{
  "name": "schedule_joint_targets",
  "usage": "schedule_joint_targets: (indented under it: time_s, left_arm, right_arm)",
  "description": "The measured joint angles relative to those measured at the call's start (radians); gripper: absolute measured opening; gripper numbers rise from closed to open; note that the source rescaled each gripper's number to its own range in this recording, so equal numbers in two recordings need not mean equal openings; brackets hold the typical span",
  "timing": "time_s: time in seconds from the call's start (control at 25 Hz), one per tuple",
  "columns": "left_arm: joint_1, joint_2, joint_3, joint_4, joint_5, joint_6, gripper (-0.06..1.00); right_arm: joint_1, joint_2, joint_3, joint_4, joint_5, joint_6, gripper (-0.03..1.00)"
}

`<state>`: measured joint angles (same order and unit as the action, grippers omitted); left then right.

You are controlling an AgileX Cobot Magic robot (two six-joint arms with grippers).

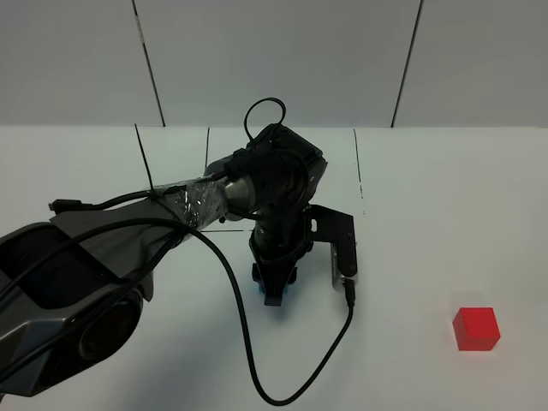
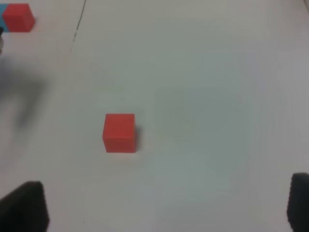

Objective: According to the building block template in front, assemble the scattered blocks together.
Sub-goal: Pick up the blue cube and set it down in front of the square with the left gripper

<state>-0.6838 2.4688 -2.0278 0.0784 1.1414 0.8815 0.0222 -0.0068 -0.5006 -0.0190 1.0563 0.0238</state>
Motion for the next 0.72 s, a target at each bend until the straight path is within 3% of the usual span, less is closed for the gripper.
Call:
schedule_joint_targets:
  time_s: [0.72]
  left_arm:
    - [0.0, 0.009, -0.005, -0.001, -0.001, -0.045, 0.0]
  right_arm:
    - [0.0, 0.0, 0.0, 0.0, 0.0, 0.0, 1.0]
